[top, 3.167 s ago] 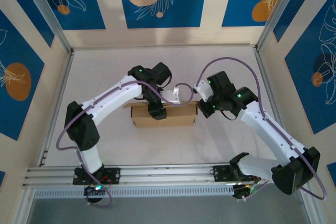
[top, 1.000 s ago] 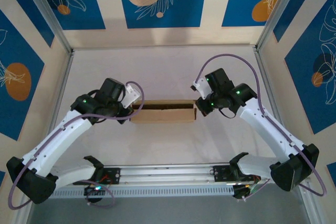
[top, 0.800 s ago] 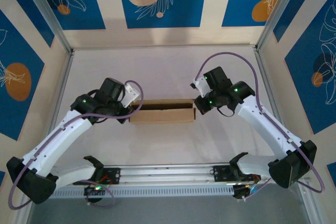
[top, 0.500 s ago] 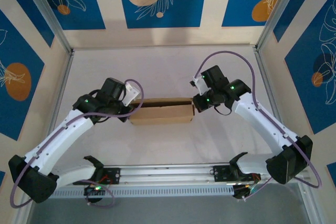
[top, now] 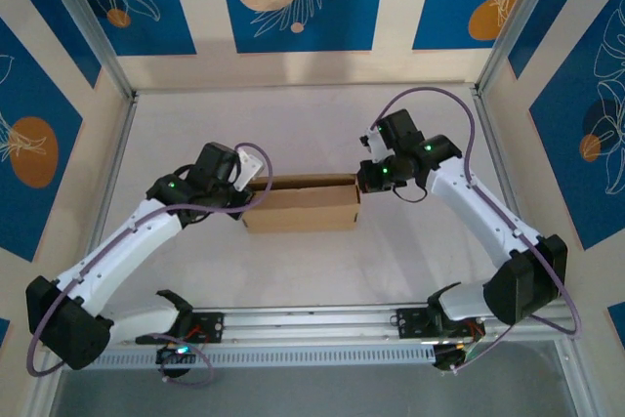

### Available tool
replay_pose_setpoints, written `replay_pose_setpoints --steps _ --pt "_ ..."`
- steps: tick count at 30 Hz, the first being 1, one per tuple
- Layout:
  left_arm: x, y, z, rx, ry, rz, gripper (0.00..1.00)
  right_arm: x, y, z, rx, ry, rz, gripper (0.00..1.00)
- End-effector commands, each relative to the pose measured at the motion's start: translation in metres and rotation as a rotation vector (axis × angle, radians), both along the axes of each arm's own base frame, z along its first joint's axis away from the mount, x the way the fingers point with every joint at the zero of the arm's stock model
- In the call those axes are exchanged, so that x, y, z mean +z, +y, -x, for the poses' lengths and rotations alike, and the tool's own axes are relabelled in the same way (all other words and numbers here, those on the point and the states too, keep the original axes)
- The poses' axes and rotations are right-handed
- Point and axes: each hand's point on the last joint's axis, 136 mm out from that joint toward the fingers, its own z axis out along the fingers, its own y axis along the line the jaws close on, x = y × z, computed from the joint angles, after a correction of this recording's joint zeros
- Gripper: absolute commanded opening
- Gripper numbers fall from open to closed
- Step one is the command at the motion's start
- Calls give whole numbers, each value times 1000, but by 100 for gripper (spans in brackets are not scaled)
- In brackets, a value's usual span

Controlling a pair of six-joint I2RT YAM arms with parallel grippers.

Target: Fold the paper box

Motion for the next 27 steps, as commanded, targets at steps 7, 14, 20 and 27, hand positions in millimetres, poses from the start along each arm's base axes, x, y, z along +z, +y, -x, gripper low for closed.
replay_pose_setpoints --steps 7,14,20,27 --pt "-21 0 5 0 83 -21 0 -5 11 25 -53 269 -163 0" --pt "-21 -1 5 2 89 -20 0 4 11 25 -96 344 -287 0" --pt "-21 -1 6 2 94 -19 0 2 13 30 -103 377 -312 0" --pt "-23 -3 7 8 110 -2 0 -13 8 36 -148 365 -283 0"
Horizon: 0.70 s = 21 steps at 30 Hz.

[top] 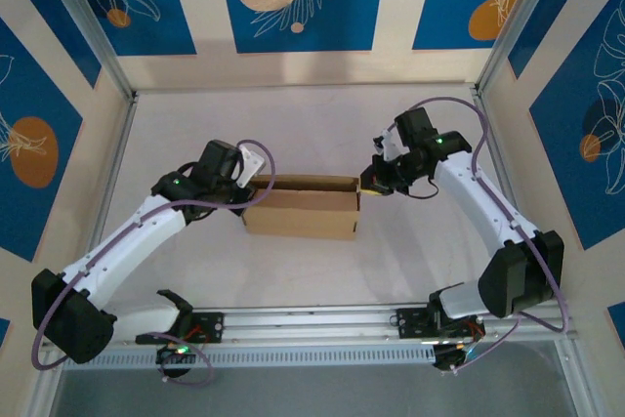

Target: Fold the paper box

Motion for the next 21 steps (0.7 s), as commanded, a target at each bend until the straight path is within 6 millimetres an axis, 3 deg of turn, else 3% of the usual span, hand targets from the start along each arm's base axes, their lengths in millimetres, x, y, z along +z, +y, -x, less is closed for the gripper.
replay_pose_setpoints --steps 1,12,21 --pt "-21 0 16 -11 119 -5 0 -14 3 20 -16 91 -15 0" --pt "-20 0 16 -6 121 -7 0 -3 11 16 -62 130 -133 0" --pt "-21 0 16 -7 127 -5 0 -25 -4 29 -30 78 -24 0"
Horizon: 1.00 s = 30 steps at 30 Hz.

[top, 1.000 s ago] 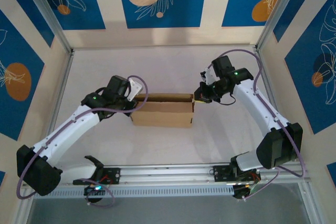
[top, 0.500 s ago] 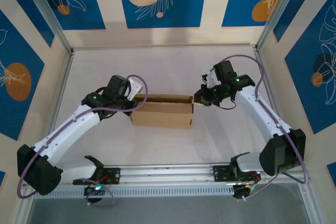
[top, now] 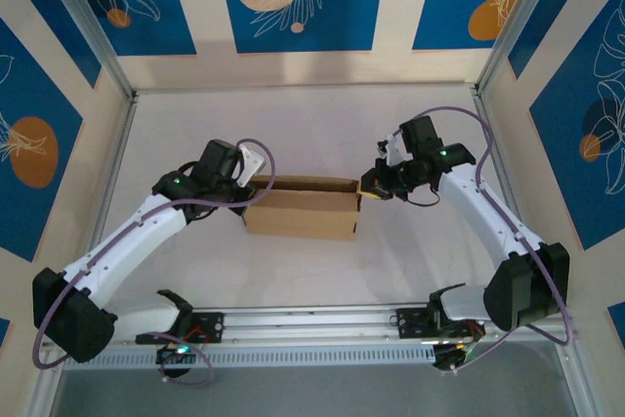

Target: Fold the paper box

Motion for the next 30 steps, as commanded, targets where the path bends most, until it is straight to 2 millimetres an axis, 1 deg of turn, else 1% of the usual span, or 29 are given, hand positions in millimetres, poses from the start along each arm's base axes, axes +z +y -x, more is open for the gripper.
replay_pose_setpoints --steps 1,7,14,16,18,19,21,24,27,30 --pt "-20 1 16 -14 116 -14 0 -23 -7 25 29 73 52 0" --pt "-20 0 16 -12 118 -7 0 -24 -9 25 48 -24 83 0" --pt "-22 -1 18 -11 127 10 0 -36 -12 28 85 -115 224 0" --pt "-22 -2 19 -15 126 13 0 -36 -13 28 95 -134 260 5" --pt "-22 -1 19 -15 121 9 0 -30 -14 28 93 -162 278 17" --pt "-22 0 19 -18 119 8 0 -27 -14 28 95 -176 279 21" --pt "-21 -1 20 -27 112 9 0 -17 -15 27 98 -209 279 32" --pt "-21 -1 21 -32 113 6 0 0 -14 29 118 -254 267 44" --pt "-22 -1 21 -38 115 7 0 18 -17 31 153 -313 293 50" --pt "-22 -2 22 -43 115 5 0 38 -26 27 170 -406 362 52"
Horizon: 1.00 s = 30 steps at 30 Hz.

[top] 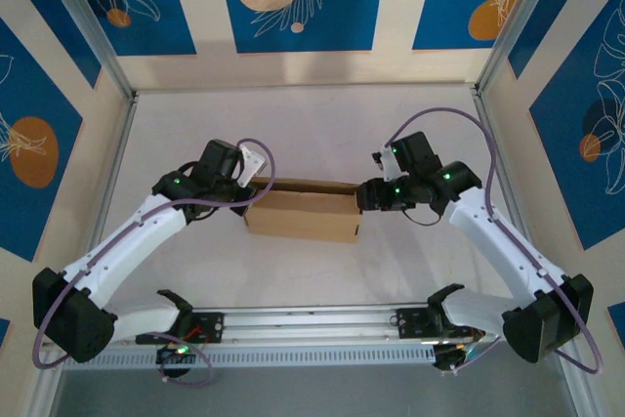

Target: Fold the paper box

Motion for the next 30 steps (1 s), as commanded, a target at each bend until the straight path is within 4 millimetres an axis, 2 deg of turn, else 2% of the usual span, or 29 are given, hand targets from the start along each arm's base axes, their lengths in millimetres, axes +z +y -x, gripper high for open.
replay_pose_setpoints --steps 1,4,6,9,13,16,19,20,25,27,30 --pt "-23 3 20 -38 99 -27 0 34 -11 0 61 -143 76 53" --pt "-22 2 19 -39 99 -23 0 57 10 4 294 -365 77 57" --pt "-22 1 19 -43 100 -21 0 64 33 7 484 -499 88 68" --pt "-21 -1 19 -48 103 -19 0 57 62 6 715 -530 97 73" --pt "-21 -1 19 -52 99 -18 0 42 86 0 944 -559 125 77" --pt "-21 -2 20 -54 102 -15 0 42 98 -8 1019 -585 75 81" --pt "-21 -3 21 -57 104 -11 0 42 109 -5 1074 -498 8 87" --pt "-22 -2 21 -56 105 -12 0 39 112 -3 1091 -461 -10 90" --pt "-22 -4 21 -61 105 -7 0 22 124 8 1133 -330 -72 91" --pt "-22 -4 21 -62 106 -8 0 10 126 13 1155 -297 -52 91" --pt "-21 -5 20 -62 104 -7 0 -6 122 11 1159 -273 15 91"
